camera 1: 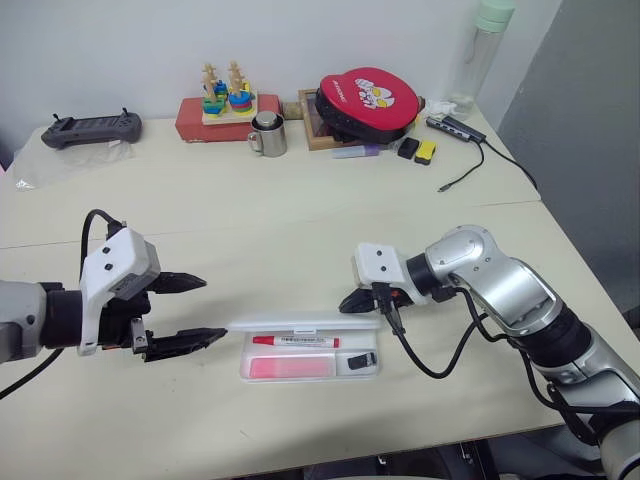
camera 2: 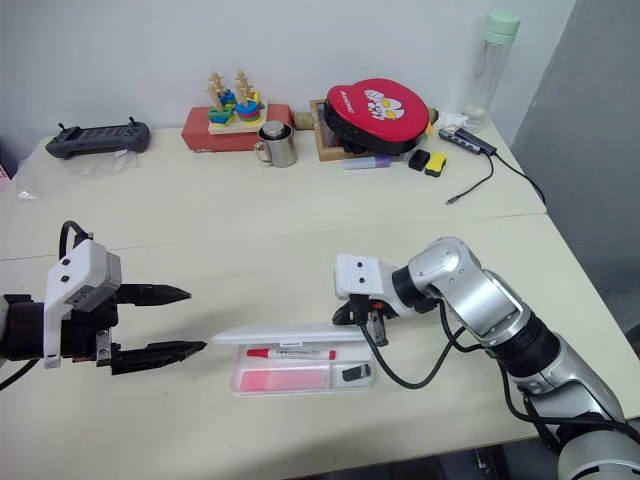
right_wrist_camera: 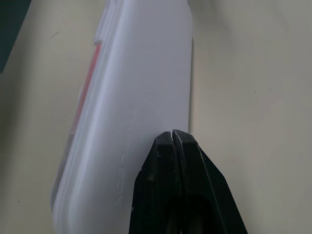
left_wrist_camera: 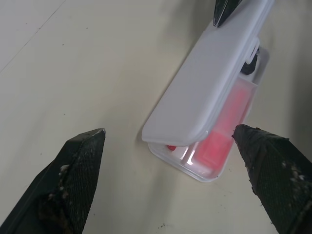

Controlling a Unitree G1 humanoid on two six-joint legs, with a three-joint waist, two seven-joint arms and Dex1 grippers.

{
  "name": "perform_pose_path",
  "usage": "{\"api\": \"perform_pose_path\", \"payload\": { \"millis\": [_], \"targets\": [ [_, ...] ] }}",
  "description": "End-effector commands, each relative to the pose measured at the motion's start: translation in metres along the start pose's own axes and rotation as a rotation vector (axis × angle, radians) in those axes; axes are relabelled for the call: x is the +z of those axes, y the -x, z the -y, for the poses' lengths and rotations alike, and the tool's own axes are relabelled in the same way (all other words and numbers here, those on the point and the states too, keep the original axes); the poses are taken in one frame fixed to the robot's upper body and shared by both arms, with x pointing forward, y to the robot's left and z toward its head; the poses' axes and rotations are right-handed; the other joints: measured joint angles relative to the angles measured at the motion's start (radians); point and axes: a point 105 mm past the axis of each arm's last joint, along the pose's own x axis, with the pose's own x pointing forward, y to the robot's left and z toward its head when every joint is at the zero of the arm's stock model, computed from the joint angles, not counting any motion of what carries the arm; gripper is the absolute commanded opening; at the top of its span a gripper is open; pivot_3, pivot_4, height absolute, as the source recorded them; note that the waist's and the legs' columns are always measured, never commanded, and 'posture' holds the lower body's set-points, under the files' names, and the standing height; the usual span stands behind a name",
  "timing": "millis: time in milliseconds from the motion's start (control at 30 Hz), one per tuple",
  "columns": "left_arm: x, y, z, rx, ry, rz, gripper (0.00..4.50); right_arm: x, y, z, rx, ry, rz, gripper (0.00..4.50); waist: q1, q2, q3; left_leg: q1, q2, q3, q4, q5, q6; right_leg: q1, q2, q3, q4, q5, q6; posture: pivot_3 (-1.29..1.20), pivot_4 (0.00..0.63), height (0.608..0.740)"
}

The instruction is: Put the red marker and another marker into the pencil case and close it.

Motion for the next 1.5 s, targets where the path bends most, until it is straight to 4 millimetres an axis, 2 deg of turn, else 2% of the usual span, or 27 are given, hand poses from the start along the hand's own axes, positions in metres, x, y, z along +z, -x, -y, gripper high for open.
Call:
{"api": "perform_pose_path", "payload": {
  "millis": [33, 267, 433, 633, 867, 1067, 1200, 1400, 1500],
  "targets": [
    [0.004, 0.001, -0.002, -0.002, -0.02, -0.007, 4.5, 0.008, -0.002, -0.007, 0.023, 0.025, 0.022, 0.01, 0.0, 0.0, 0.0, 0.0, 0.0, 0.0, 0.0, 0.0, 0.0, 0.0, 0.0, 0.0, 0.0, 0.0, 0.0, 0.0, 0.15, 0.74],
    [0.003, -0.001, 0.0, -0.034, -0.02, -0.018, 4.5, 0.012, -0.002, -0.011, 0.054, 0.002, 0.032, 0.01, 0.0, 0.0, 0.0, 0.0, 0.0, 0.0, 0.0, 0.0, 0.0, 0.0, 0.0, 0.0, 0.0, 0.0, 0.0, 0.0, 0.15, 0.74],
    [-0.007, -0.001, 0.019, -0.142, -0.017, -0.081, 4.5, 0.006, -0.006, -0.018, 0.081, -0.004, 0.011, 0.01, -0.001, 0.0, 0.0, 0.0, 0.0, 0.0, 0.0, 0.0, 0.0, 0.0, 0.0, 0.0, 0.0, 0.0, 0.0, 0.0, 0.15, 0.74],
    [-0.012, 0.003, 0.028, -0.209, -0.047, -0.15, 4.5, 0.01, -0.006, -0.019, 0.103, -0.015, 0.028, 0.01, -0.001, 0.0, 0.0, 0.0, 0.0, 0.0, 0.0, 0.0, 0.0, 0.0, 0.0, 0.0, 0.0, 0.0, 0.0, 0.0, 0.15, 0.74],
    [-0.008, 0.002, 0.025, -0.213, -0.061, -0.14, 4.5, 0.011, -0.009, -0.023, 0.129, -0.011, 0.025, 0.01, -0.001, 0.0, 0.0, 0.0, 0.0, 0.0, 0.0, 0.0, 0.0, 0.0, 0.0, 0.0, 0.0, 0.0, 0.0, 0.0, 0.15, 0.74],
    [-0.01, 0.002, 0.025, -0.233, -0.067, -0.158, 4.5, 0.022, -0.022, -0.022, 0.137, 0.008, 0.044, 0.01, -0.003, 0.0, 0.0, 0.0, 0.0, 0.0, 0.0, 0.0, 0.0, 0.0, 0.0, 0.0, 0.0, 0.0, 0.0, 0.0, 0.15, 0.74],
    [-0.009, 0.002, 0.023, -0.235, -0.074, -0.159, 4.5, 0.026, -0.023, -0.023, 0.152, 0.019, 0.049, 0.01, -0.002, 0.0, 0.0, 0.0, 0.001, 0.0, 0.0, 0.0, 0.0, 0.0, 0.001, 0.0, 0.0, 0.0, 0.0, 0.0, 0.15, 0.74],
    [-0.008, 0.002, 0.024, -0.242, -0.078, -0.16, 4.5, 0.018, -0.028, -0.027, 0.171, -0.027, 0.036, 0.01, -0.001, 0.0, 0.0, 0.0, 0.001, 0.0, 0.0, 0.0, 0.0, 0.0, 0.001, 0.0, 0.0, 0.0, 0.0, 0.0, 0.15, 0.74],
    [-0.007, 0.003, 0.024, -0.244, -0.082, -0.165, 4.5, 0.004, -0.034, -0.027, 0.174, -0.048, 0.0, 0.01, -0.001, 0.0, 0.0, 0.0, 0.001, 0.0, 0.0, 0.0, 0.0, 0.0, 0.001, 0.0, 0.0, 0.0, 0.0, 0.0, 0.15, 0.74]
  ]
}}
